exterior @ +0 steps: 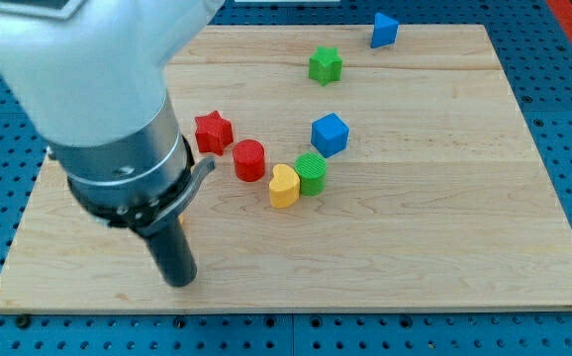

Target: Move the hexagon diagonally to the red star

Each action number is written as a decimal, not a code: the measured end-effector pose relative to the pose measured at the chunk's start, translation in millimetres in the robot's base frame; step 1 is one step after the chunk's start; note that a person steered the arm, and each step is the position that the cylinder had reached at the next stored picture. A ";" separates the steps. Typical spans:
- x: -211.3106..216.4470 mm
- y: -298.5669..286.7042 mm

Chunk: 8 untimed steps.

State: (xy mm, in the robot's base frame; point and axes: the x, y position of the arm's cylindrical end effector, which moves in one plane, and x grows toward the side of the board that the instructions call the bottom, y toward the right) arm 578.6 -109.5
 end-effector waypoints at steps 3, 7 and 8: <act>-45.1 -16.7; -162.7 -47.9; -123.1 -45.0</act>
State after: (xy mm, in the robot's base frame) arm 455.5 -154.5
